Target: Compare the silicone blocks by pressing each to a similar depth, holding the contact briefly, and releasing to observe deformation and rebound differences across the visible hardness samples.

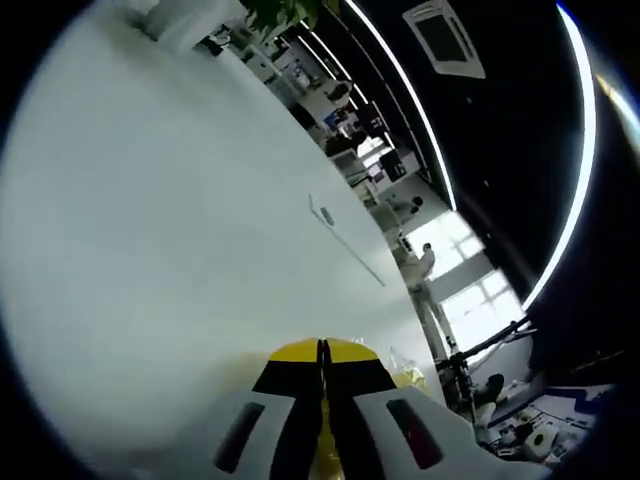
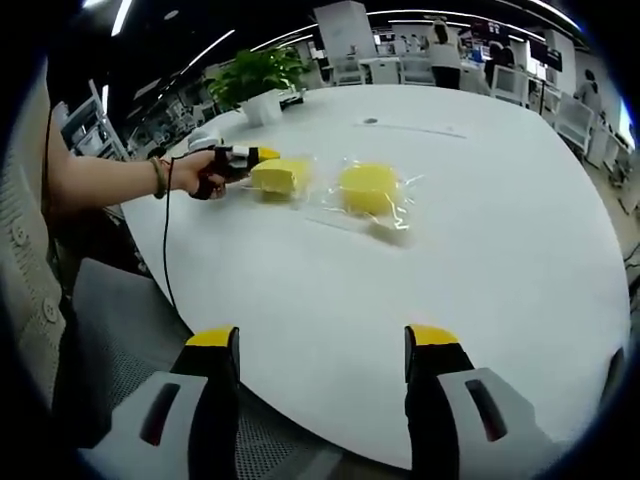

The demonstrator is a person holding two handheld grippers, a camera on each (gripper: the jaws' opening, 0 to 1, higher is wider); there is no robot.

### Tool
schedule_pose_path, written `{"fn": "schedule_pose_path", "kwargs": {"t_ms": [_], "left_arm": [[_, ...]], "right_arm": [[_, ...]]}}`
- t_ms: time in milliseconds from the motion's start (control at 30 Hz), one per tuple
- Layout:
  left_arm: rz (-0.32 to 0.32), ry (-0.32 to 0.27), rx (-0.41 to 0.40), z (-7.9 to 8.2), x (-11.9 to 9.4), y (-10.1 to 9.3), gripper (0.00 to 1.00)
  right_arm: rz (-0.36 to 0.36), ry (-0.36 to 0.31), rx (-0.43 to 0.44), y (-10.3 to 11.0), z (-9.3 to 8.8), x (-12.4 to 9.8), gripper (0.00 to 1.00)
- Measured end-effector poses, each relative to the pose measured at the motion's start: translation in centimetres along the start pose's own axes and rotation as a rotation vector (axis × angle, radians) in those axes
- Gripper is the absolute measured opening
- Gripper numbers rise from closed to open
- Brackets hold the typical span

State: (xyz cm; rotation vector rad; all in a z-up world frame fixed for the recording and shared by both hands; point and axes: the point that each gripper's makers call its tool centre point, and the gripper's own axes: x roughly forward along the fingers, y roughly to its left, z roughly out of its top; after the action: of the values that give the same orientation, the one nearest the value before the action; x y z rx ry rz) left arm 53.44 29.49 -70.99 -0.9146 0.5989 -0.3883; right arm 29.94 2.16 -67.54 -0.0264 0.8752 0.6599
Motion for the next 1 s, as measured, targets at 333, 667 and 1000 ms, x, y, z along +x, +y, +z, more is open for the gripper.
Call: {"fn": "schedule_pose_path", "kwargs": {"t_ms": [333,667,1000], "left_arm": [[0.031,0.057,0.173,0.2,-0.4,-2.2,0.0],[0.022,0.038,0.339,0.9,-1.6,-6.3,0.0],[-0.054,0.024,0.421,0.5,-3.4,-12.1,0.0]], "right_arm": [[0.01,-0.027,-0.016,0.6,0.6,-0.2,0.62],[0.013,-0.064,-0.036,1.0,1.1,-0.7,0.61],[0.013,-0.134,-0.056,2.0,1.9,-2.0,0.61]]}}
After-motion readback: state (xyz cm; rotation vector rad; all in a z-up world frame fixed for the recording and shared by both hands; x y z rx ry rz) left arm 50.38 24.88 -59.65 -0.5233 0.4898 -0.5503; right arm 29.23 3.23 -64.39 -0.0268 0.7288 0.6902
